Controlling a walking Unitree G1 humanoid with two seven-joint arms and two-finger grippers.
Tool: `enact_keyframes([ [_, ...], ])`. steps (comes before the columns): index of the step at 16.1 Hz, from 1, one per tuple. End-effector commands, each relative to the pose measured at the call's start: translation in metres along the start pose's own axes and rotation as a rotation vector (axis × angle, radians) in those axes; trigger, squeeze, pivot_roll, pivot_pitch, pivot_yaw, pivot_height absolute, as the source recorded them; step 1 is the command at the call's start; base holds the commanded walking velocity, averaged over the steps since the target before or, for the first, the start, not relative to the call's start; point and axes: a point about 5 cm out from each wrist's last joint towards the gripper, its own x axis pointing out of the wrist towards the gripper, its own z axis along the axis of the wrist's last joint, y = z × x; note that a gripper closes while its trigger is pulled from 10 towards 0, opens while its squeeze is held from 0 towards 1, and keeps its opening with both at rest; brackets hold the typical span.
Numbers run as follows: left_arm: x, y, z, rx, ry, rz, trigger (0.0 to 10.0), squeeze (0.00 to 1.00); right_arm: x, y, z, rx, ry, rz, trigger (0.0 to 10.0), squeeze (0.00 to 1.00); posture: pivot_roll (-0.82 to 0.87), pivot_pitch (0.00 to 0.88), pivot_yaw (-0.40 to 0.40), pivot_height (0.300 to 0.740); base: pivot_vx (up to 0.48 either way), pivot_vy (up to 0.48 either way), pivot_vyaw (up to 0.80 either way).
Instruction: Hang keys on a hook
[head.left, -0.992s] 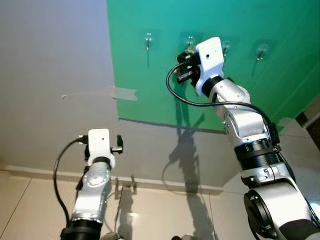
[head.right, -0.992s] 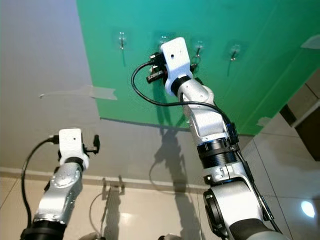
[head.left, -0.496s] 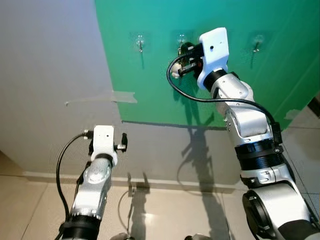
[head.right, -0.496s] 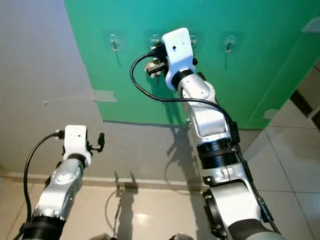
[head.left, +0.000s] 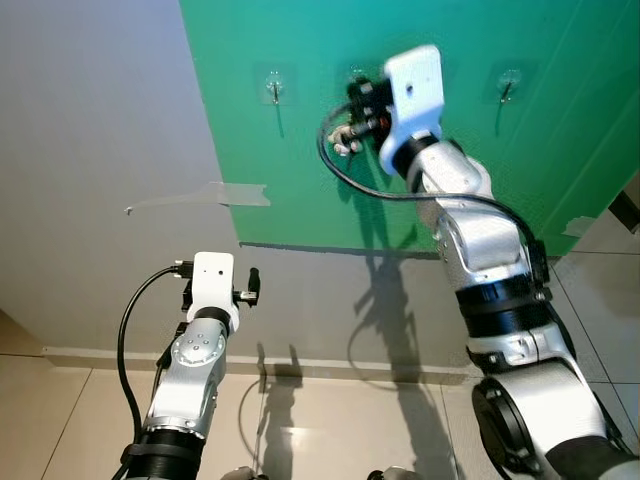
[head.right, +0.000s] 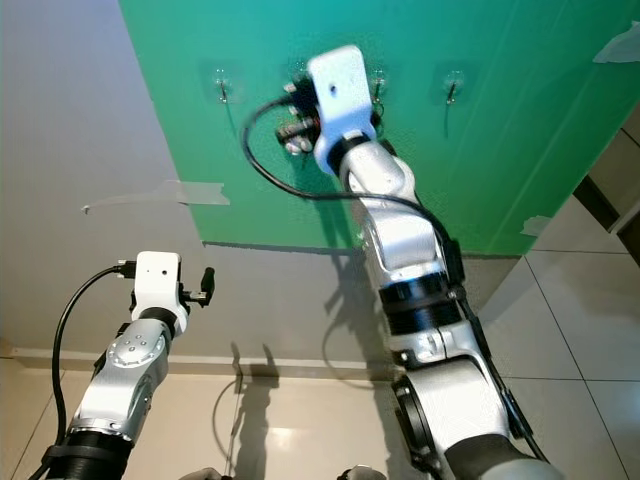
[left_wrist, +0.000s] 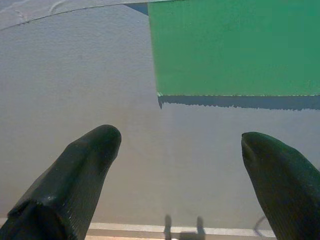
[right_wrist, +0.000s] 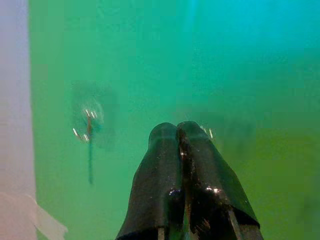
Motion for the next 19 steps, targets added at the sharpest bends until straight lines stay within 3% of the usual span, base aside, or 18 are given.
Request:
enact_keyframes([
  [1, 0.001, -0.001, 0.004, 0.005, -0.012, -0.005, 10.0, 0.00, 0.003, 0.004, 0.009, 0.009, -0.020, 0.024, 10.0, 0.00, -0.04, 0.000, 0.006, 0.740, 0.000, 0.000, 0.00],
  [10, 0.003, -0.012, 0.004, -0.023, -0.018, -0.001, 10.0, 0.00, 0.009, 0.026, 0.016, 0.022, -0.034, 0.146, 10.0, 0.00, -0.04, 0.000, -0.034, 0.740, 0.000, 0.000, 0.00],
  [19, 0.001, -0.006, 0.006, -0.014, -0.038, 0.032, 10.0, 0.00, 0.017, 0.026, 0.015, 0.010, -0.032, 0.147, 10.0, 0.00, -0.01, 0.000, -0.051, 0.740, 0.000, 0.000, 0.00],
])
